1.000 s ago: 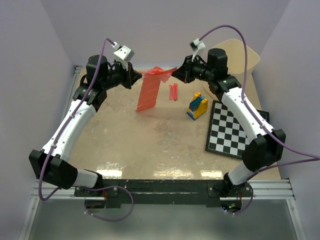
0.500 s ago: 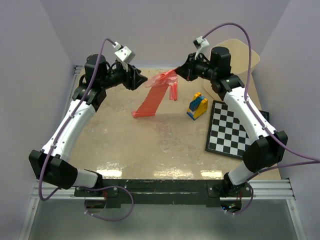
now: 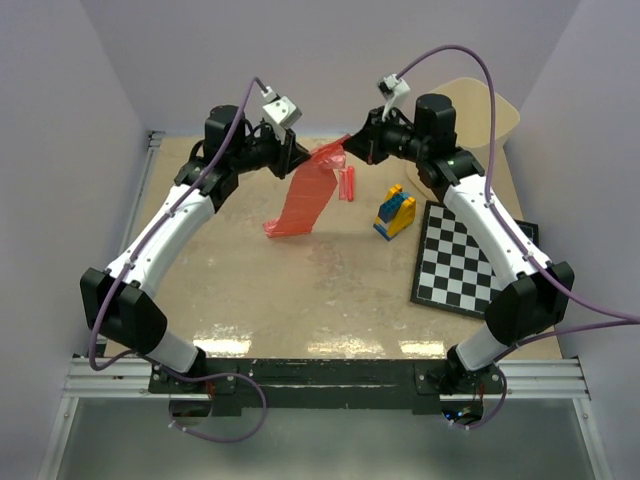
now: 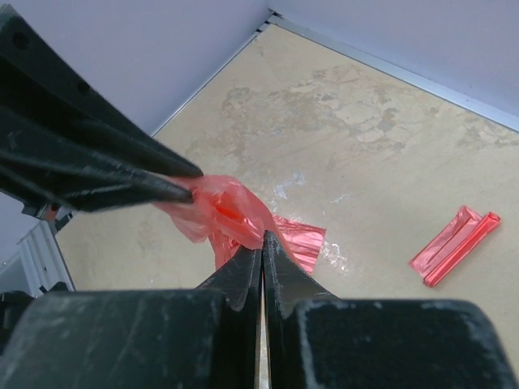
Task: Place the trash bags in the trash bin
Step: Unfold the trash bag at the center of the board.
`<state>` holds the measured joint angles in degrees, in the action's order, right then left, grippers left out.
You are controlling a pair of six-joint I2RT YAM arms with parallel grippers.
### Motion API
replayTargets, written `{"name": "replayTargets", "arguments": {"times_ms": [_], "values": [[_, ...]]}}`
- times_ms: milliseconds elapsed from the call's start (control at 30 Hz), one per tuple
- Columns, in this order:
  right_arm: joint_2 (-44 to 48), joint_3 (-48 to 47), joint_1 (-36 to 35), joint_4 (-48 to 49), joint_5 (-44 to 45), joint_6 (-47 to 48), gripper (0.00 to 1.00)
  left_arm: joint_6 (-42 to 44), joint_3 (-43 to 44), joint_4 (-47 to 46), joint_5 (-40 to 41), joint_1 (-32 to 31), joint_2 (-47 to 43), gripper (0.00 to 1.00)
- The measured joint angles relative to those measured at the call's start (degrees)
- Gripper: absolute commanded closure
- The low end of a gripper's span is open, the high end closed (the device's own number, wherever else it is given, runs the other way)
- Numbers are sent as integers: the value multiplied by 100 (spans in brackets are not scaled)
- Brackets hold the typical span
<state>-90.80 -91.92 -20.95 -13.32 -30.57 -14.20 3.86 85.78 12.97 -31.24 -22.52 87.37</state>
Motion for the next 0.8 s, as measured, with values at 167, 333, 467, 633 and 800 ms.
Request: {"name": "replayTargets", "arguments": {"times_ms": [167,333,467,633,800], "values": [[0,0,0,2,-74,-57,49,24,92,59,-55,4,94,100],[0,127,17,219,-568,-240,35,-129,92,37,-111,57,79,100],[-20,409,35,483,-1300,-446,31,-214,87,35,-50,170,-7,100],[-122,433,35,691,-1956,-566,31,-433,57,-11,208,262,-184,100],[-125,433,33,678,-2098,-452,31,-627,57,-96,562,286,-313,100]]}}
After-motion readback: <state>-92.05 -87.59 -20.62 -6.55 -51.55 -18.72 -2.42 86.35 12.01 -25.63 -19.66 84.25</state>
